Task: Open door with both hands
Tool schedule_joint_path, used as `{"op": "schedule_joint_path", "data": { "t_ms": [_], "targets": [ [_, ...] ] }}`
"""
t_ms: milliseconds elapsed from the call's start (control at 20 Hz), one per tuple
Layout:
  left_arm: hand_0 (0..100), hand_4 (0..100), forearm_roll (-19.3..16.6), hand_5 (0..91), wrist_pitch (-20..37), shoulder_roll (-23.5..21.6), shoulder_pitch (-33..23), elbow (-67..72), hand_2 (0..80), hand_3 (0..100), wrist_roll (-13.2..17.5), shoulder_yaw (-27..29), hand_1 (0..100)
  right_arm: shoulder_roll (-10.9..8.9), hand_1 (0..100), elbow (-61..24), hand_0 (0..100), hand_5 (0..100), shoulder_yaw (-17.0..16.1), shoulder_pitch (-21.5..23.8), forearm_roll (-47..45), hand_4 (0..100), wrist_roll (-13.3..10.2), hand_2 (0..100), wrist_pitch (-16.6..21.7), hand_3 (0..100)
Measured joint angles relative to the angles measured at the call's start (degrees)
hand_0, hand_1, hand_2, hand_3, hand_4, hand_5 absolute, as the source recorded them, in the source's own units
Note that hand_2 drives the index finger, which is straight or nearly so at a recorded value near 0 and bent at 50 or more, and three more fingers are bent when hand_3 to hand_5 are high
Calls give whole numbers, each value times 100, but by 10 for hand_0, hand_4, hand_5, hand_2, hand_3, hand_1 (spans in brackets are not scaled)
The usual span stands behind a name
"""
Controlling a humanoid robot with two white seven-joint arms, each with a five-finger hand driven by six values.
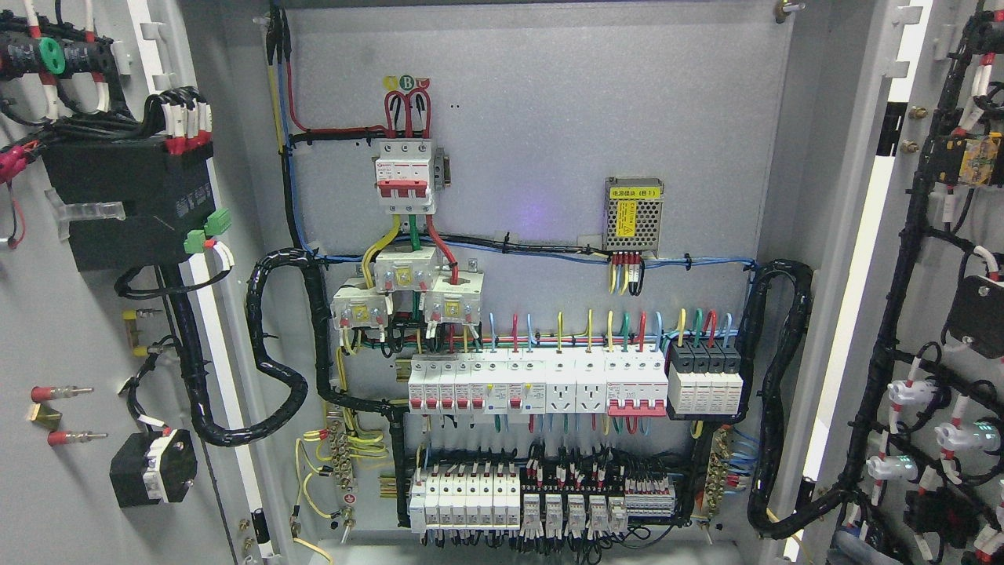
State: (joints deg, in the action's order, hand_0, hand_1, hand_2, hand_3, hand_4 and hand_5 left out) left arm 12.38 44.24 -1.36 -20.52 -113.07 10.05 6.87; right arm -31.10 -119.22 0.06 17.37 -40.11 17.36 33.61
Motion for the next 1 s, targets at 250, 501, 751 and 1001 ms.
{"op": "schedule_joint_path", "data": {
  "t_ms": [250,501,751,1001],
  "targets": [
    [0,42,286,0,0,-164,-46,12,0,0,12,185,0,-101,0,16,0,0,-2,18,-190,0,11,0,0,0],
    [0,42,552,0,0,-335,-99,36,0,0,12,405,0,-175,0,65,0,0,-109,24,-319,0,48,0,2,0],
    [0,42,722,0,0,-458,-151,92,0,0,26,645,0,-235,0,110,0,0,-233,33,-482,0,67,0,18,0],
    [0,42,853,0,0,-567,-177,192,0,0,29,878,0,-272,0,154,0,0,-339,64,-566,0,77,0,40,0]
  ]
}}
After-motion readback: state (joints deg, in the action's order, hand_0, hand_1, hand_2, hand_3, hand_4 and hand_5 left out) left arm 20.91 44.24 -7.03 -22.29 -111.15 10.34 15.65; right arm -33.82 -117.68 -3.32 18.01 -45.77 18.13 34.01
